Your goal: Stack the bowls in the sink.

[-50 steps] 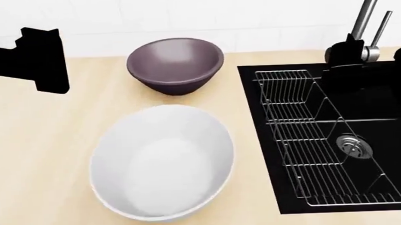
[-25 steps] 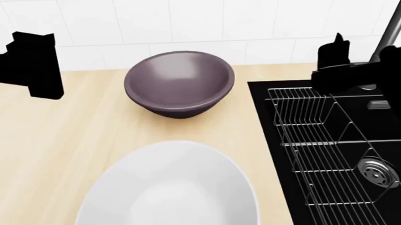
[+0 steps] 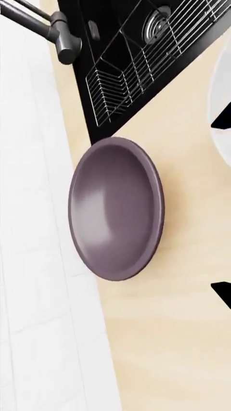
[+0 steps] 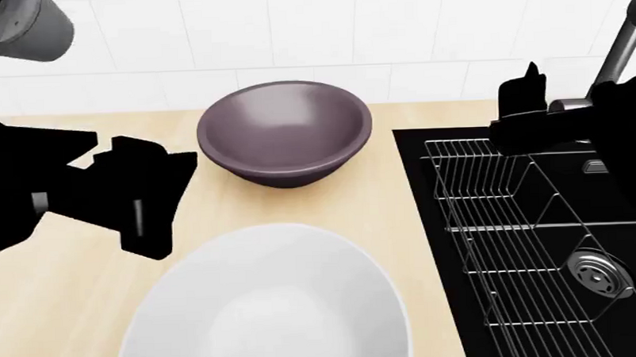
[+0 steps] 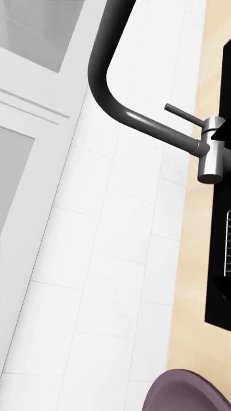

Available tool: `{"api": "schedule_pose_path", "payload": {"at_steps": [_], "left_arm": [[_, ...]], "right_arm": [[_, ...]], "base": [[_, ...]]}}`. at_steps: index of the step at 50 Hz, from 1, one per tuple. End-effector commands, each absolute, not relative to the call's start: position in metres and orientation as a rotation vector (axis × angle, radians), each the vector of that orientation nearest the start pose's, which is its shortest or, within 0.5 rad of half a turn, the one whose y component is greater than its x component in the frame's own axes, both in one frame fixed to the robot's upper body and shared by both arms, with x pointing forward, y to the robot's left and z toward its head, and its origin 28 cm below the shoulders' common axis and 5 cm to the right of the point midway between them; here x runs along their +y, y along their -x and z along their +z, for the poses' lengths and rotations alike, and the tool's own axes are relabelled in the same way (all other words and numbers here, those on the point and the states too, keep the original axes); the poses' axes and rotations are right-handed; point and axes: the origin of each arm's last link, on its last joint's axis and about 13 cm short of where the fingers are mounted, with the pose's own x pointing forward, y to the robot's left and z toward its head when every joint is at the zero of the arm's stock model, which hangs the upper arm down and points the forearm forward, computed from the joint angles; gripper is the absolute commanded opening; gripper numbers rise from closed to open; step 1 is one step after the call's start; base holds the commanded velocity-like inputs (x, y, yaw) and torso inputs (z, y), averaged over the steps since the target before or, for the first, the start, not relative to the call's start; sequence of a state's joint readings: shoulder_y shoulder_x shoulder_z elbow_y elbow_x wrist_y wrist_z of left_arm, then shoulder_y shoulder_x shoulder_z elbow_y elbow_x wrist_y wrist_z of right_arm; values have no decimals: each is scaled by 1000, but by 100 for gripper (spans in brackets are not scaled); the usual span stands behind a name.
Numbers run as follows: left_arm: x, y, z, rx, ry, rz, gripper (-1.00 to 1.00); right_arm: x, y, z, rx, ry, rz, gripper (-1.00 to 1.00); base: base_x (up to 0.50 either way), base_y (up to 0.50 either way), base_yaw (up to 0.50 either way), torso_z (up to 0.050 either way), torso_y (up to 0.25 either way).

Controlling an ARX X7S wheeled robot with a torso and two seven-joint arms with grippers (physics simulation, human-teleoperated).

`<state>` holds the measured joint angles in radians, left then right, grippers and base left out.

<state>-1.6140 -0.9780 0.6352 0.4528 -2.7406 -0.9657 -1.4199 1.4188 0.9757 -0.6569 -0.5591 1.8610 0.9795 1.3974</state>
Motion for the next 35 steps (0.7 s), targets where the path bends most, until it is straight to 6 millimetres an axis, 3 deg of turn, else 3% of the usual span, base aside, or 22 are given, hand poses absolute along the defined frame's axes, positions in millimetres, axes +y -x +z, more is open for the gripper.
{"api": "schedule_pose_path", "payload": {"at_steps": [1,35], "left_arm": [[243,-140,364,556,-56,-418,100],[246,-156,317,777,-101,-421,100]], "right_arm": [[-139,-198,315,2,294,-225,100],[-139,-202,308,12,300,-215,100]], "base": [[0,0,0,0,0],[0,0,0,0,0]]}}
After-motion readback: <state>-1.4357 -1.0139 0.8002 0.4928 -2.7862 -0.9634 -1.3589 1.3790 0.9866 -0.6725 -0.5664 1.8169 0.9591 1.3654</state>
